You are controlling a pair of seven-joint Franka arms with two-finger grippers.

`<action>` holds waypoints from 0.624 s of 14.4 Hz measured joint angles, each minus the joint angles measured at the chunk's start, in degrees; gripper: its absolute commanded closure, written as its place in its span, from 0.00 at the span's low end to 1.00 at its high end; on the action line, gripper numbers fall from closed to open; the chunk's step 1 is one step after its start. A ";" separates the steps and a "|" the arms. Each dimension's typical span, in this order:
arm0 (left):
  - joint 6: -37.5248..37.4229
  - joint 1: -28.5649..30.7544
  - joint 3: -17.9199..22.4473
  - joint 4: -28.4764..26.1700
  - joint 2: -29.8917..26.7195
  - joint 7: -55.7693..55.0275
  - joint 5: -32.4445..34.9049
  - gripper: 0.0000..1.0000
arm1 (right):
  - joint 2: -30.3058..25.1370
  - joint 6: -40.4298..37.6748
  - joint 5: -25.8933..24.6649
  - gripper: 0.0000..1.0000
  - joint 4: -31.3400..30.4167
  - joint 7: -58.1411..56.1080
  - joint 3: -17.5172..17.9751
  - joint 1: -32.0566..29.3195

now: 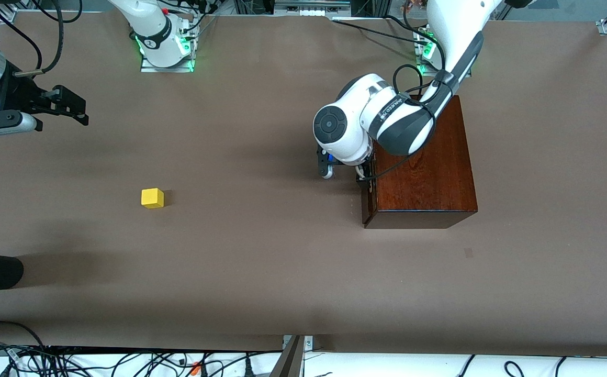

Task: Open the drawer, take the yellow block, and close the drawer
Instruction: 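Push the drawer into the box with the left gripper until shut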

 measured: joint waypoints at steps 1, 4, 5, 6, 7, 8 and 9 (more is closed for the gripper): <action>0.19 -0.03 -0.01 -0.01 0.02 -0.54 0.01 0.00 | 0.05 0.19 0.00 0.00 0.00 0.00 -0.06 0.00; 1.53 -1.16 0.01 0.14 -0.06 -7.98 -0.04 0.00 | 0.32 1.05 -0.01 0.00 0.03 0.00 -0.29 0.00; 2.04 -2.27 -0.01 0.60 -0.14 -12.46 -0.54 0.00 | 0.43 1.16 -0.01 0.00 0.10 0.00 -0.35 0.00; 2.35 -3.65 -0.03 1.41 -0.32 -18.03 -1.54 0.00 | 0.53 1.19 -0.01 0.00 0.18 0.00 -0.43 0.00; 2.42 -4.94 -0.06 2.60 -0.65 -24.29 -2.47 0.00 | 0.60 1.26 -0.01 0.00 0.24 0.00 -0.55 0.00; 2.44 -5.87 -0.20 3.95 -1.28 -30.55 -3.15 0.00 | 0.65 1.42 -0.01 0.00 0.25 0.00 -0.64 0.00; 2.43 -6.33 -0.49 5.25 -2.22 -36.37 -3.57 0.00 | 0.66 1.59 -0.01 0.00 0.27 0.00 -0.69 0.00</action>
